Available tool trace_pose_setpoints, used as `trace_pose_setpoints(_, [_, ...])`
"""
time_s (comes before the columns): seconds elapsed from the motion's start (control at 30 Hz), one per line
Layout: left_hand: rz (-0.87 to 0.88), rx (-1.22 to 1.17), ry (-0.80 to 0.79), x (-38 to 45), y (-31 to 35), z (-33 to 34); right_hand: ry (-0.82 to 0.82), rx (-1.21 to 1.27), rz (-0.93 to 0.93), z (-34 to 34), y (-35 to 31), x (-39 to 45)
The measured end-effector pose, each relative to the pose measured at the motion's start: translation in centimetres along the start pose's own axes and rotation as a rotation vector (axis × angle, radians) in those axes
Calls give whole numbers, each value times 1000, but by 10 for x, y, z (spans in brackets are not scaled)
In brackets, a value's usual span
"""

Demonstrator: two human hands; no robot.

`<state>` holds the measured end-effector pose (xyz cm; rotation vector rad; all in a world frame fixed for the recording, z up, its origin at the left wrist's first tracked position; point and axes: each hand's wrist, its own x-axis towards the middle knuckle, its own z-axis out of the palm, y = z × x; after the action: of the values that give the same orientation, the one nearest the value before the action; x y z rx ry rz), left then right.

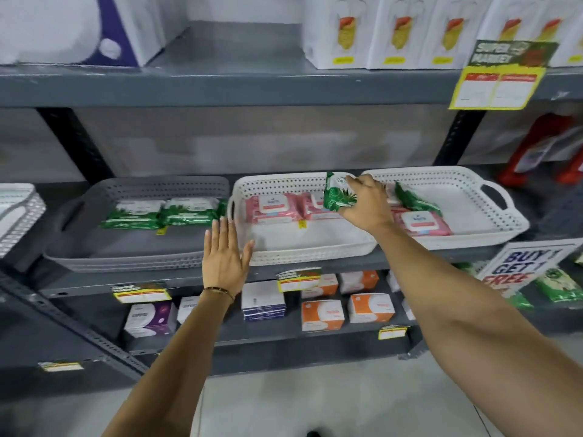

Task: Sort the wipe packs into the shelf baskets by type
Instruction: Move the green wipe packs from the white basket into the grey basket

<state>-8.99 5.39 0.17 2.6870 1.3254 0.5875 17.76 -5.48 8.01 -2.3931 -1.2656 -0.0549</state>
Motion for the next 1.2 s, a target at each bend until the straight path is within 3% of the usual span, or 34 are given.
trace_pose_setpoints(0.53, [-170,81,-32,-24,-258,-67,-255,43,-260,115,-300,-4])
trace_pose_setpoints(0.8, [-90,75,-13,-26,-284,-60,-468,-57,-371,169,-375,5])
trace_pose_setpoints(1.2, [-87,56,32,-25,-285,-58,-505,-49,-447,210,-398,-2])
